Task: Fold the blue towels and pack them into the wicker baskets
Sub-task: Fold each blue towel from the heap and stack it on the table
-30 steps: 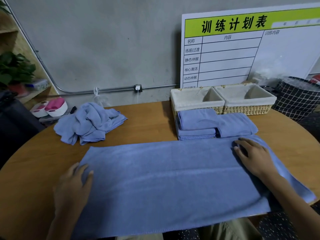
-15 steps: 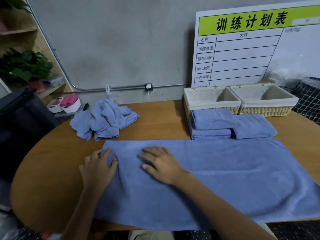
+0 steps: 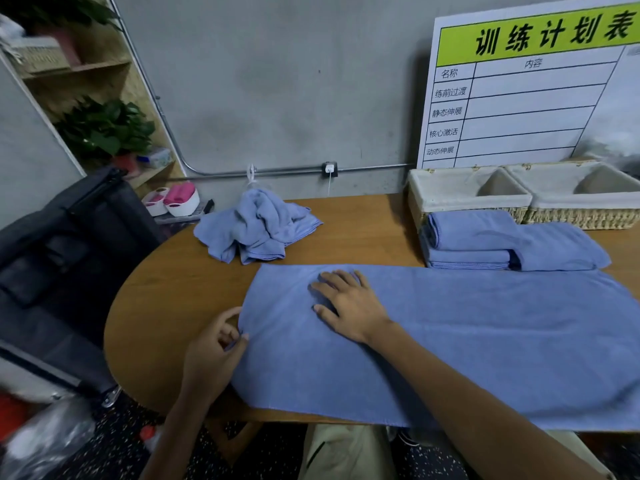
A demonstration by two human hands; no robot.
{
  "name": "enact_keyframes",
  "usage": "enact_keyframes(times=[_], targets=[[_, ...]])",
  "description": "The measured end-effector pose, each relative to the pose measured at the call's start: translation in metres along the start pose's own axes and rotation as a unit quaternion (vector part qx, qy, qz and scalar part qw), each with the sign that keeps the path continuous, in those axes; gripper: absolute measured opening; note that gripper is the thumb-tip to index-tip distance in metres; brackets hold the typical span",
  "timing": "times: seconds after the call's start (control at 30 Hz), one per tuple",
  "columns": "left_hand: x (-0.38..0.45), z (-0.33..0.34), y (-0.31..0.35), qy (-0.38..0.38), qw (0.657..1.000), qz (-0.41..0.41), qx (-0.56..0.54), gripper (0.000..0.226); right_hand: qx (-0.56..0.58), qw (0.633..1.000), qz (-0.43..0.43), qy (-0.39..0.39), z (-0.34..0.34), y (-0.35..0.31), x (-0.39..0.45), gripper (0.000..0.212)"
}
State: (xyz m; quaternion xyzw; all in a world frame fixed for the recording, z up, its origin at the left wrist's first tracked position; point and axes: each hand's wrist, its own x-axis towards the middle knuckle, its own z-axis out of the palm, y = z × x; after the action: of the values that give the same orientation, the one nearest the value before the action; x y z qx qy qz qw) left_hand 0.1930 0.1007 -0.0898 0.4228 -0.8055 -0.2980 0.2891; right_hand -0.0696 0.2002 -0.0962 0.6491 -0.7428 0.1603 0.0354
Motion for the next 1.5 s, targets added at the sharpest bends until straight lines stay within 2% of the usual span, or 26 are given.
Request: enact_keyframes(times=[0.13, 0.23, 0.33, 0.37, 0.47, 0.53, 0.6, 0.67, 0.73, 0.8, 0.83, 0.87, 0.93, 1.0, 1.07, 1.13, 1.23, 1.3, 1.4, 1.5], targets=[[0.001, 0.001, 0.005, 0.002, 0.992, 0.014, -0.124, 0.04, 0.03, 0.999, -0.028, -0.011, 0.007, -0.019, -0.003, 0.061], [-0.001, -0.003, 0.001, -0.008, 0.988, 0.039, -0.151, 0.039, 0.035, 0.998, -0.016, -0.05, 0.012, -0.02, -0.004, 0.072], [-0.007, -0.011, -0.011, -0.045, 0.984, 0.05, -0.162, 0.054, 0.037, 0.998, 0.001, -0.058, 0.014, -0.018, -0.004, 0.078], [-0.01, -0.014, -0.014, -0.062, 0.985, 0.056, -0.152, 0.055, 0.037, 0.998, 0.002, -0.057, 0.013, -0.019, -0.005, 0.078], [-0.012, -0.025, -0.025, -0.113, 0.986, 0.049, -0.117, 0.038, 0.037, 0.998, 0.002, -0.052, 0.013, -0.02, -0.005, 0.077], [-0.01, -0.034, -0.03, -0.126, 0.989, 0.049, -0.056, 0.042, 0.038, 0.998, -0.002, -0.05, 0.012, -0.02, -0.006, 0.072], [-0.009, -0.039, -0.028, -0.137, 0.986, 0.066, 0.064, 0.042, 0.039, 0.998, -0.004, -0.052, 0.011, -0.02, -0.006, 0.057], [-0.01, -0.042, -0.015, -0.135, 0.959, 0.063, 0.242, 0.026, 0.048, 0.997, -0.005, -0.056, 0.009, -0.019, -0.004, 0.05], [-0.005, -0.035, -0.005, -0.052, 0.941, 0.088, 0.322, 0.039, 0.071, 0.996, 0.001, -0.049, 0.008, -0.018, -0.003, 0.051], [0.001, -0.016, 0.01, -0.005, 0.952, 0.148, 0.267, 0.055, 0.087, 0.995, 0.005, -0.038, 0.006, -0.019, -0.002, 0.06], [0.004, -0.002, 0.014, -0.024, 0.952, 0.173, 0.251, 0.061, 0.082, 0.996, 0.002, -0.037, 0.006, -0.019, -0.002, 0.059], [0.004, 0.013, 0.019, -0.077, 0.947, 0.173, 0.259, 0.068, 0.068, 0.997, -0.003, -0.039, 0.006, -0.017, -0.003, 0.055], [0.001, 0.037, 0.019, -0.171, 0.925, 0.133, 0.311, 0.082, 0.036, 0.998, 0.002, -0.044, 0.003, -0.006, -0.009, 0.051], [-0.003, 0.043, 0.009, -0.171, 0.921, 0.124, 0.329, 0.089, 0.01, 0.998, 0.034, -0.055, -0.004, 0.018, -0.017, 0.056], [-0.008, 0.038, 0.003, -0.158, 0.916, 0.124, 0.348, 0.094, -0.003, 0.996, 0.066, -0.062, -0.011, 0.046, -0.026, 0.066], [-0.005, 0.035, 0.01, -0.157, 0.913, 0.109, 0.36, 0.095, 0.001, 0.994, 0.078, -0.073, -0.014, 0.063, -0.031, 0.064], [0.014, 0.057, 0.053, -0.102, 0.941, 0.097, 0.307, 0.082, 0.033, 0.995, 0.04, -0.091, -0.013, 0.058, -0.027, 0.058], [0.031, 0.085, 0.073, -0.103, 0.954, 0.087, 0.267, 0.077, 0.061, 0.994, 0.013, -0.087, -0.012, 0.054, -0.025, 0.056], [0.045, 0.116, 0.07, -0.15, 0.935, 0.059, 0.317, 0.081, 0.091, 0.995, 0.017, -0.048, -0.021, 0.075, -0.039, 0.063], [0.047, 0.116, 0.053, -0.13, 0.926, 0.064, 0.349, 0.087, 0.058, 0.997, 0.049, -0.012, -0.035, 0.12, -0.074, 0.067]])
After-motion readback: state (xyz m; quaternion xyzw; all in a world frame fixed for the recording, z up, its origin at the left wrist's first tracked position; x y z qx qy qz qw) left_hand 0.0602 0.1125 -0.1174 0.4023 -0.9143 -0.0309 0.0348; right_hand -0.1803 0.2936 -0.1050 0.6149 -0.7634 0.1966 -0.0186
